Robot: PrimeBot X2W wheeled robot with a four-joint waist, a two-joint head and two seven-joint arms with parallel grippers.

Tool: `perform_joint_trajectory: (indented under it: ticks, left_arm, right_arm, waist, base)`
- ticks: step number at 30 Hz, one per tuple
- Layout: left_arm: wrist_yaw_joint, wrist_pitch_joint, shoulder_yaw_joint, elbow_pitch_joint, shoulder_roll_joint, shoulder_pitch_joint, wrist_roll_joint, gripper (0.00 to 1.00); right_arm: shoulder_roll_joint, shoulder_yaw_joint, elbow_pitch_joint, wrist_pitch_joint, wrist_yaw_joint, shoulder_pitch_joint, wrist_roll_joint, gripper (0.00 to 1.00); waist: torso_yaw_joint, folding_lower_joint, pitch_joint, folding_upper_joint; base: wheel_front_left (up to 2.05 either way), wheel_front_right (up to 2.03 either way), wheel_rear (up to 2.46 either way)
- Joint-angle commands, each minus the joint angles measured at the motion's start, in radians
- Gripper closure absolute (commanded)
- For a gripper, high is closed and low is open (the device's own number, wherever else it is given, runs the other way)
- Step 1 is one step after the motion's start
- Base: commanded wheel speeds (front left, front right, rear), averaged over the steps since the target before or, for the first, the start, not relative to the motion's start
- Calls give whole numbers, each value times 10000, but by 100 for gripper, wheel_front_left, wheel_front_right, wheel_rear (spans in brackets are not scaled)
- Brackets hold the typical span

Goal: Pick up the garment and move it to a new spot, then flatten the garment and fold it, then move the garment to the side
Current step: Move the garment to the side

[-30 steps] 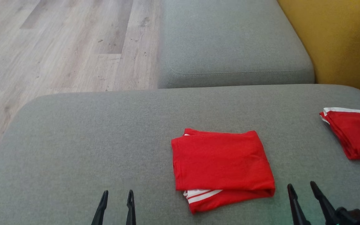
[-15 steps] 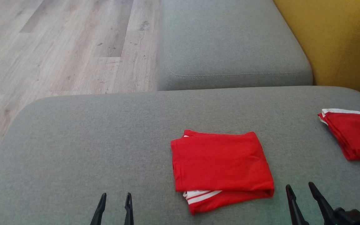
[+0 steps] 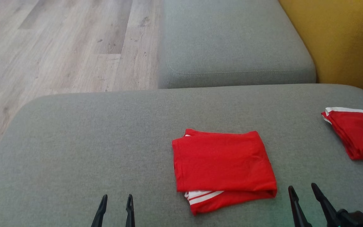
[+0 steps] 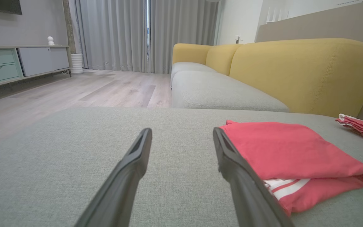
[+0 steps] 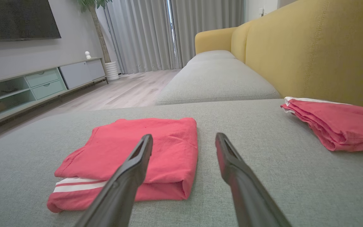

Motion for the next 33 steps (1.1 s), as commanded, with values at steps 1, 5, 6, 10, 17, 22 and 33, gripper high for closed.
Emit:
perform_joint_trajectory:
  ticks: [1,5,6,10,17,22,33]
  left_arm:
    - [18,-95,273,-347,-96,-425,56,0]
    - [73,-95,197,-421,-97,-485,-10,0]
    - [87,-95,163,-429,-97,-501,-23,0]
    - [156,-95,-5,-473,-97,-672,-77,0]
    - [281,-95,-285,-488,-98,-1067,-155,0]
    - [403,-95,-495,-556,-98,-1571,-228,0]
    - [573,-95,-870,-501,-98,-2358,-405,0]
  right_arm:
    - [-210,159,-340,-137,-7,-437,-19,0]
    - [-338,427,-108,-137,-7,-661,255,0]
    - [-410,571,-20,-137,-7,-778,353,0]
    - [-780,1123,487,-106,-7,-1462,810,0]
    - [-1167,1541,1106,1045,-7,-2751,2092,0]
    - [-1372,1389,1535,2592,-7,-3782,2898,0]
    - [-1422,1335,2114,4076,-7,-4571,4327,100]
  waist:
    - [36,0,103,0]
    - [70,0,404,0]
    - [79,0,513,0]
    - [153,0,1076,0]
    - [325,0,1948,0]
    - [452,0,2712,0]
    - [544,0,3421,0]
  base:
    - [0,0,0]
    - [0,0,0]
    - [0,0,0]
    - [0,0,0]
    - [0,0,0]
    - [0,0,0]
    - [0,0,0]
